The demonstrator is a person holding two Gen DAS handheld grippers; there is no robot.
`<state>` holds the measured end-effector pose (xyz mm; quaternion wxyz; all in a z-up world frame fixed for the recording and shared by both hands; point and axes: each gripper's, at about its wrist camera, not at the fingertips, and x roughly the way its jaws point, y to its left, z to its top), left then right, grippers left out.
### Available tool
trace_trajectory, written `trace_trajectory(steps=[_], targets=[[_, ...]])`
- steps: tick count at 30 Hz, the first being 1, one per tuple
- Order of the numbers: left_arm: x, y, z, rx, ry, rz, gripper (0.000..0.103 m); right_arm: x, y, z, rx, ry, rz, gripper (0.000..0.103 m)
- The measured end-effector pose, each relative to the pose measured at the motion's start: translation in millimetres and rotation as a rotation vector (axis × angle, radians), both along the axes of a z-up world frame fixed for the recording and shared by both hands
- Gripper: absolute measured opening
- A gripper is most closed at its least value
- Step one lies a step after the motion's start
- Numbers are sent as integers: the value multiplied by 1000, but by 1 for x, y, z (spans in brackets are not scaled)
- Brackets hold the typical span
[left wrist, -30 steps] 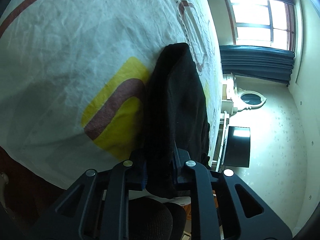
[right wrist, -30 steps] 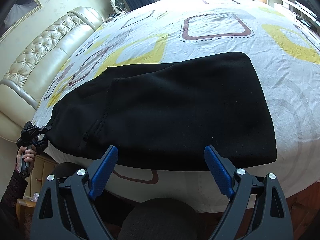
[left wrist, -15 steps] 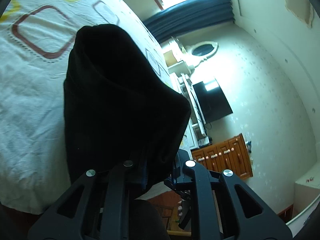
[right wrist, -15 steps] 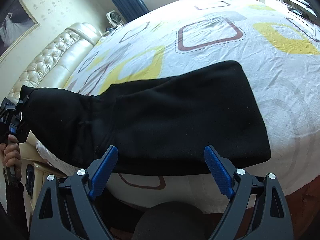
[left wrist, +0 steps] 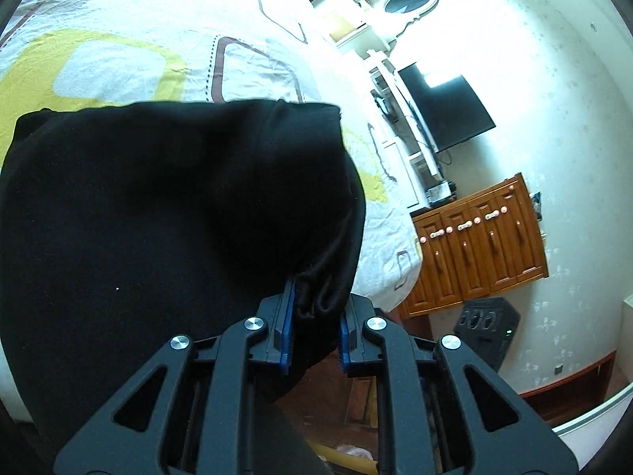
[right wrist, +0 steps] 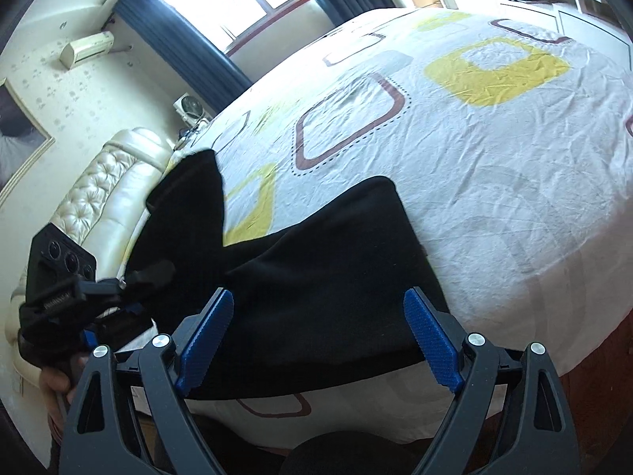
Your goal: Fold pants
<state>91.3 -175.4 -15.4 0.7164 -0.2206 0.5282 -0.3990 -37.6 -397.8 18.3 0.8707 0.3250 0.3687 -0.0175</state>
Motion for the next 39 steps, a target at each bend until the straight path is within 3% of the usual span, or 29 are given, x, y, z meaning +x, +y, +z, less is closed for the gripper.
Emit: trace_trajectory(steps=[6, 15, 17, 19, 20, 21, 23, 26, 30, 34, 39], targets=[[-4, -44, -28, 105, 9, 8, 16, -9, -21, -3, 55, -7, -75, 87], [-13, -88, -29, 225, -86, -4, 16, -12, -33, -7, 120, -14, -107, 87], [-22, -92, -24, 282, -128, -19, 17, -13, -37, -8, 137, -13, -114, 87], [-36, -91, -19, 326, -204, -22, 25, -15, -41, -11, 164, -9, -115, 87], [-38, -86, -14, 353, -239, -23, 39, -15, -42, -14, 178, -6, -113, 87], [-44, -84, -10, 380, -274, -14, 65, -15, -43, -16, 195, -2, -108, 87], [-52, -67, 2, 389, -331, 23, 85, -14, -44, -20, 230, 1, -94, 87], [-62, -37, 14, 357, -365, 29, 93, -11, -41, -21, 246, 5, -52, 87], [-64, 15, 14, 382, -378, 91, 99, 3, -35, -20, 246, 12, 29, 87], [-47, 81, -6, 438, -286, 241, 99, 22, -32, -31, 303, 60, 82, 87], [-30, 146, -35, 427, -133, 402, 99, 43, -34, -50, 434, 87, 125, 87]])
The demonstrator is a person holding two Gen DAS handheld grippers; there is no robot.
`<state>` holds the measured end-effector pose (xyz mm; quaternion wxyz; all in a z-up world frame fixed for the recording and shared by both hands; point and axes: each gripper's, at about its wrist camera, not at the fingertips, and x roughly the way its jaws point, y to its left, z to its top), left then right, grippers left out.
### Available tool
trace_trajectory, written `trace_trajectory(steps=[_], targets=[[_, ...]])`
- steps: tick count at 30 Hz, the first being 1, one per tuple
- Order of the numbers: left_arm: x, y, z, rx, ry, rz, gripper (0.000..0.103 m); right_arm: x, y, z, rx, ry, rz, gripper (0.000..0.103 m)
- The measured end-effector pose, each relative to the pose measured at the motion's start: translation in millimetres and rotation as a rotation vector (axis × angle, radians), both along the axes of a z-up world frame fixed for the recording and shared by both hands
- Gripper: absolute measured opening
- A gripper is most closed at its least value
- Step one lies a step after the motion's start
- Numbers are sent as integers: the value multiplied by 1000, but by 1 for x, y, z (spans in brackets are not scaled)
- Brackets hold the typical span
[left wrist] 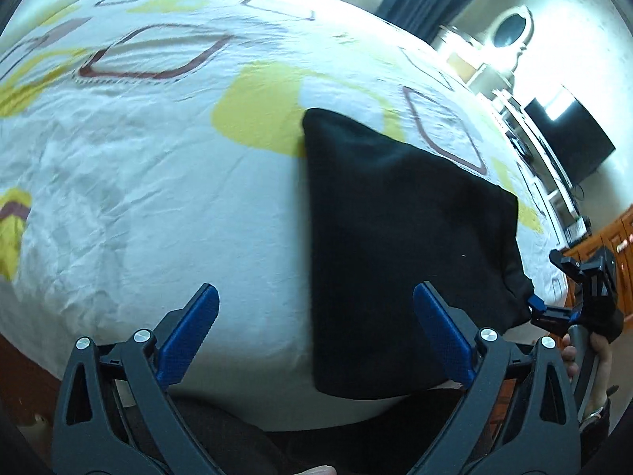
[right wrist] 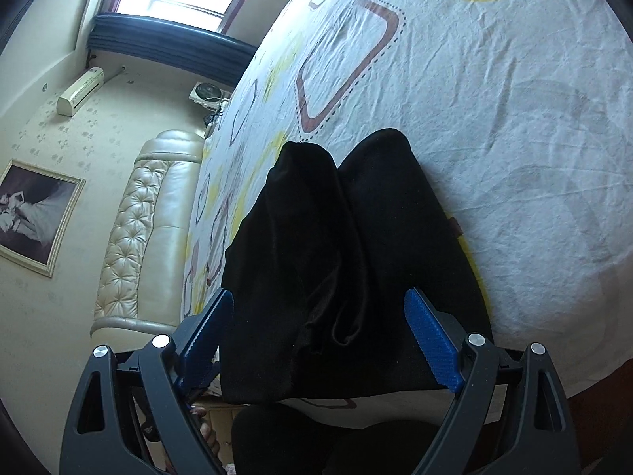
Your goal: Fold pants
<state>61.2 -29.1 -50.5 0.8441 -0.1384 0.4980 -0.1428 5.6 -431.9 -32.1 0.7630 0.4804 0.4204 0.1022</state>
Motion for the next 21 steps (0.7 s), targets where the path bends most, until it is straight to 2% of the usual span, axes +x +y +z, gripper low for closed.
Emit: trace_trajectory(steps=[2, 6, 9, 10, 12, 13, 15, 18, 20, 21], targets=[[5, 9, -9, -4, 45, 34, 99, 6, 2, -6, 58, -3, 21, 88], [9, 3, -17, -18, 69, 33, 99, 8, 10, -6, 25, -15, 53, 88], [9, 1, -19, -16, 57, 25, 99, 8, 18, -1, -33, -20, 99, 84], [9, 1, -19, -10, 50, 22, 99, 8, 21, 1, -55, -12, 111, 79], [9, 0, -19, -1, 42, 16, 99, 11, 25, 3, -96, 0, 146, 50], [9, 0, -19, 1, 39, 15, 99, 13, 29, 1, -80, 1, 174, 40], [8, -1, -20, 4, 38, 16, 100, 17, 38, -2, -119, 26, 204, 40], [9, 1, -22, -2, 44, 19, 100, 20, 43, -6, -163, 52, 204, 31], [11, 2, -22, -3, 47, 19, 100, 19, 40, -2, -163, 51, 189, 22], [11, 3, -22, -1, 46, 16, 100, 18, 38, 1, -161, 43, 182, 21]])
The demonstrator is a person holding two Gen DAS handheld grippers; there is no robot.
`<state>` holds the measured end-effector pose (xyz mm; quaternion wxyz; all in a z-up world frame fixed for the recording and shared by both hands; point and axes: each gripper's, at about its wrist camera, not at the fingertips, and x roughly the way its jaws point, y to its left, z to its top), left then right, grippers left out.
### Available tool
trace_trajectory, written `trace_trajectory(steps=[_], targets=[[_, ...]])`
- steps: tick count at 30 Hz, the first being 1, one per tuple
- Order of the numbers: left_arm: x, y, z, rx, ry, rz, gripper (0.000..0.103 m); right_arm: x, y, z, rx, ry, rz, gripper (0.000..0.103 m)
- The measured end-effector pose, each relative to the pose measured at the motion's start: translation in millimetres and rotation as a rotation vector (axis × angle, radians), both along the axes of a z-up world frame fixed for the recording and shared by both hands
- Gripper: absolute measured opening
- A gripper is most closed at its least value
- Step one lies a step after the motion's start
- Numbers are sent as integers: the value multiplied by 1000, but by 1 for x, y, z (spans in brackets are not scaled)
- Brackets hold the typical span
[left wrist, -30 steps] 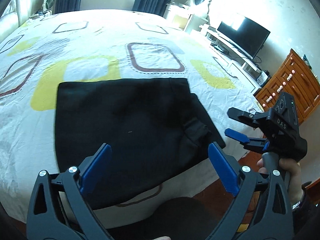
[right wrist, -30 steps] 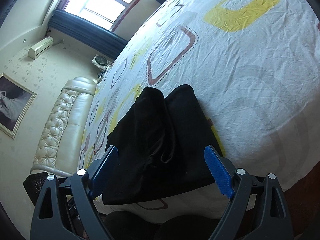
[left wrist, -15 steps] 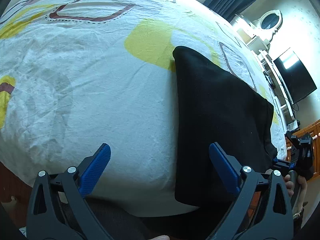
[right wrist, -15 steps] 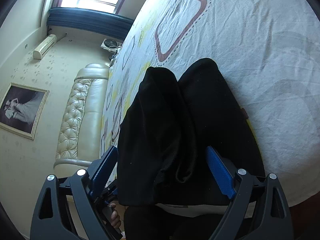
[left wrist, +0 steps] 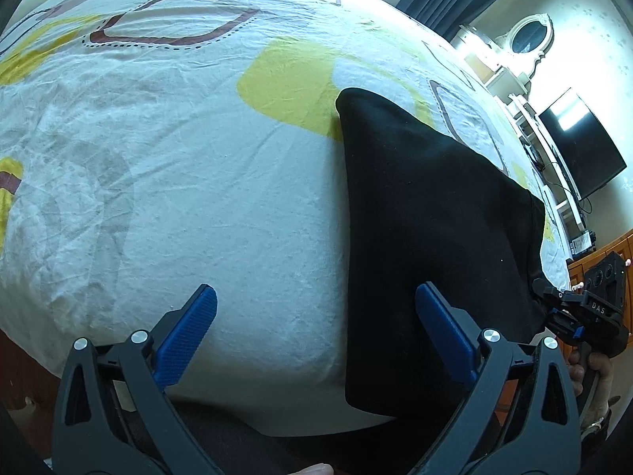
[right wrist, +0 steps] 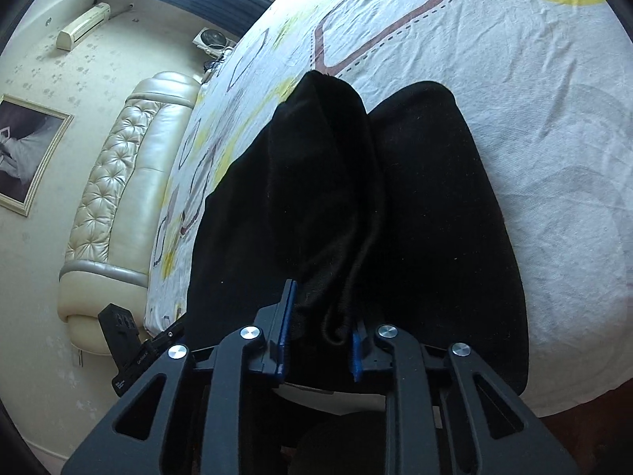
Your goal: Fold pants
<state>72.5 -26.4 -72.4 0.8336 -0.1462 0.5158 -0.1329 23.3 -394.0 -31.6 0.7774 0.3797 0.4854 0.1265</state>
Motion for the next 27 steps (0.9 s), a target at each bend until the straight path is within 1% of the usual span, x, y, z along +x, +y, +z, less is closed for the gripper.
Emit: trace_trajectory(steps=[5, 9, 13, 16, 18, 19, 20, 21, 22, 23, 25, 27], targets=[[0, 0, 3, 18, -14, -6, 100, -7, -7, 15, 12, -40, -12, 18], [-2, 0, 4, 20, -17, -5, 100, -14, -19, 20, 10, -54, -26, 16], [-3, 1, 4, 23, -19, -6, 100, -22, -33, 8, 4, -23, -47, 12], [-5, 0, 4, 28, -23, -8, 100, -28, -42, -9, 47, 12, -48, 12], [-5, 1, 4, 24, -22, -7, 100, -31, -45, -10, 70, -2, -62, 20], [-5, 2, 4, 22, -19, -5, 100, -30, -47, -9, 75, -5, -67, 37], [-5, 2, 4, 22, -18, -5, 100, -29, -48, -7, 89, -11, -67, 50], [-5, 2, 5, 26, -19, -4, 100, -26, -47, -6, 119, -17, -55, 58], [-5, 3, 5, 34, -24, -5, 100, -23, -47, -4, 141, -21, -41, 72], [-5, 2, 6, 44, -32, -9, 100, -20, -42, -2, 135, -20, -32, 73], [-6, 1, 9, 63, -49, -15, 100, -13, -34, 1, 69, -1, -2, 74], [-7, 0, 10, 81, -62, -22, 100, -9, -28, 5, 32, -10, 15, 76]])
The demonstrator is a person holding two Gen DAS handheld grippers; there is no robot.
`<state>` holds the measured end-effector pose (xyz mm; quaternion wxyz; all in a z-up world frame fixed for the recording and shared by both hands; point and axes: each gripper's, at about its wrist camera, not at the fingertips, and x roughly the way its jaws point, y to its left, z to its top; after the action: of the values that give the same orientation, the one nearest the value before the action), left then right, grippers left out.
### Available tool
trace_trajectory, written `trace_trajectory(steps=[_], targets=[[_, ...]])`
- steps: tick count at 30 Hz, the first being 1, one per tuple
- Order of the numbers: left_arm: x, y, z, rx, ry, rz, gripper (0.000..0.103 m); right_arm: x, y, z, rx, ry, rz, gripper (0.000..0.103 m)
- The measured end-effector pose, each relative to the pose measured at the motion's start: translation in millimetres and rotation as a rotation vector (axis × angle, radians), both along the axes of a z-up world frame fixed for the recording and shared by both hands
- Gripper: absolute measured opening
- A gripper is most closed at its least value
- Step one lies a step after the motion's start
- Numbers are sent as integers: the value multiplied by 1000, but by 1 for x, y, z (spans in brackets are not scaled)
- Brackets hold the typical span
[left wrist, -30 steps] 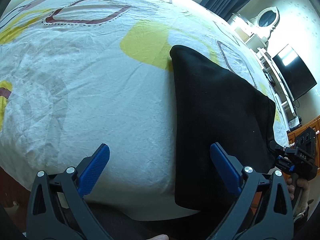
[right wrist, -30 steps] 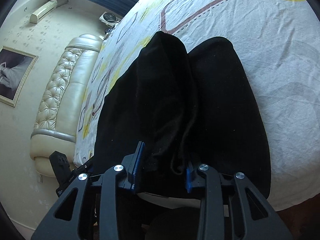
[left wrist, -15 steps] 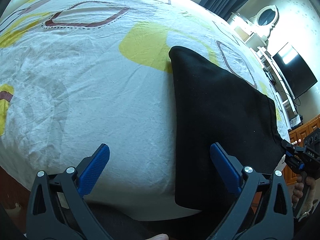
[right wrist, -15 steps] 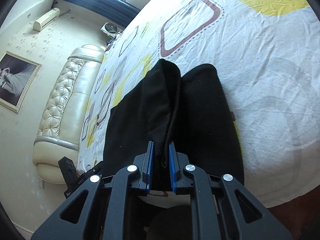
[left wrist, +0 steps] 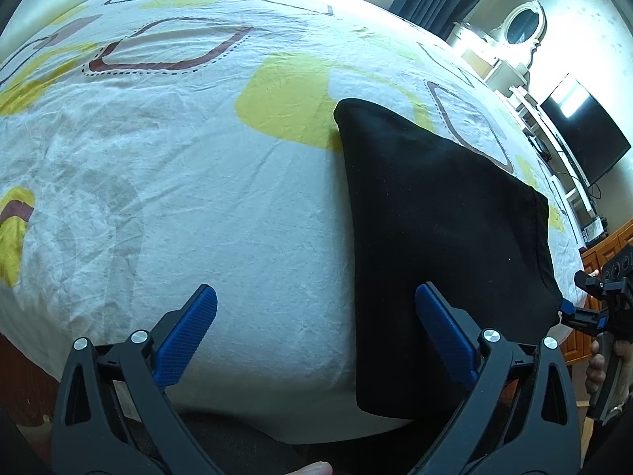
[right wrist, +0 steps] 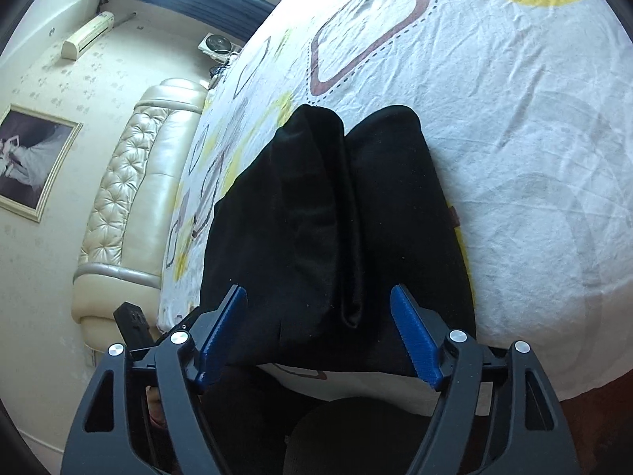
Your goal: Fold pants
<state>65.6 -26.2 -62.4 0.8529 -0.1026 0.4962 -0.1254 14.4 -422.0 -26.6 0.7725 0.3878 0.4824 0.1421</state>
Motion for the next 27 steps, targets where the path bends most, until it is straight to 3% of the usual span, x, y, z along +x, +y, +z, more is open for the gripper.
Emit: trace_trajectory(steps=[2, 4, 10, 12, 16, 22, 24, 27], targets=[[0, -1, 0, 9, -6, -8, 100, 5, 2, -3, 5, 9, 8, 86], [1, 0, -1, 4, -2, -7, 100, 8, 1, -13, 50, 18, -3, 90], [4, 6, -6, -41, 38, 12, 100, -9, -8, -26, 154, -69, -157, 91], [4, 6, -7, -49, 46, 17, 100, -11, -2, -23, 105, -101, -156, 91], [2, 6, -7, -46, 43, 18, 100, -2, 19, -15, -54, -91, -35, 91], [2, 7, -8, -53, 52, 25, 100, -1, 10, -11, 28, -64, -80, 92], [2, 7, -8, -53, 54, 26, 100, 2, 9, -8, 108, -79, -29, 91], [2, 8, -9, -59, 60, 29, 100, 3, 13, -13, 27, -33, -6, 70]])
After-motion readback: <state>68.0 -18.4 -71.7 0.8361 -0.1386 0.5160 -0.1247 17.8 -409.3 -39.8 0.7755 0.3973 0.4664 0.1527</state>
